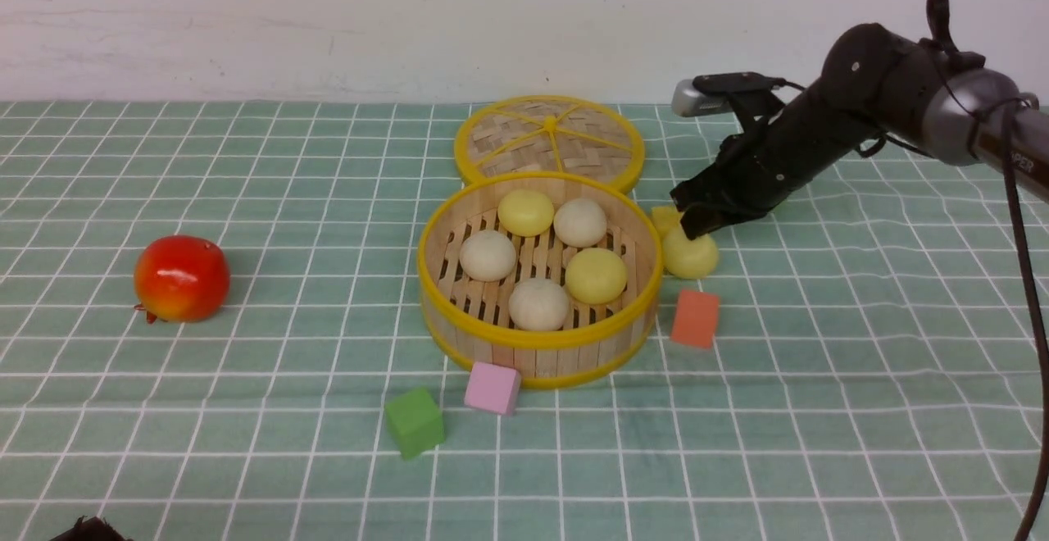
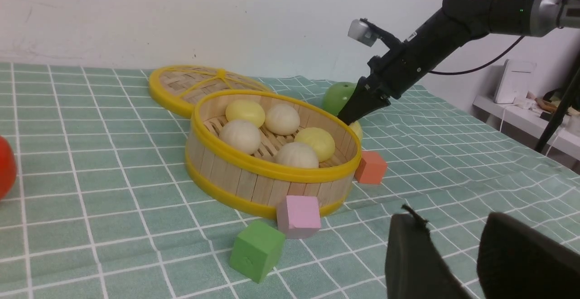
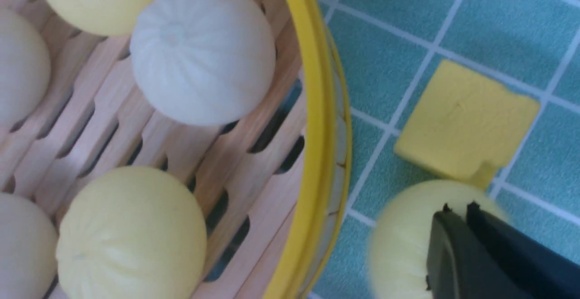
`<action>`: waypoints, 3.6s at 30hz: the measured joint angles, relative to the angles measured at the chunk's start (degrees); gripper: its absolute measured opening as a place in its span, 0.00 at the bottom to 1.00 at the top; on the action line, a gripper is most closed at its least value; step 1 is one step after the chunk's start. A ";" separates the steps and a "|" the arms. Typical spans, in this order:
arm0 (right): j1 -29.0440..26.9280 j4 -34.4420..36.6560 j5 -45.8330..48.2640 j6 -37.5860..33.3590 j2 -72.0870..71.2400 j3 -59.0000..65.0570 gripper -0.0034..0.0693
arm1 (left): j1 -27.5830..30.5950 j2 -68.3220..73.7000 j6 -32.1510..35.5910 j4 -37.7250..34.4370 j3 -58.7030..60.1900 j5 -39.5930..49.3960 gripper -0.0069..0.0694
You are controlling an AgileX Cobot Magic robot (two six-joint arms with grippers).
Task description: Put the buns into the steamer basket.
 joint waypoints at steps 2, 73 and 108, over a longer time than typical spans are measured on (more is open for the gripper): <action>0.00 -0.20 0.55 0.00 -0.35 0.00 0.05 | 0.00 0.00 0.00 0.00 0.00 0.00 0.38; 13.68 -4.50 3.71 0.75 -16.17 3.66 0.61 | 0.00 0.00 0.00 0.00 0.00 0.00 0.40; 13.68 -24.27 19.62 25.69 -59.54 24.95 0.05 | 0.00 0.00 0.00 0.00 0.00 0.00 0.40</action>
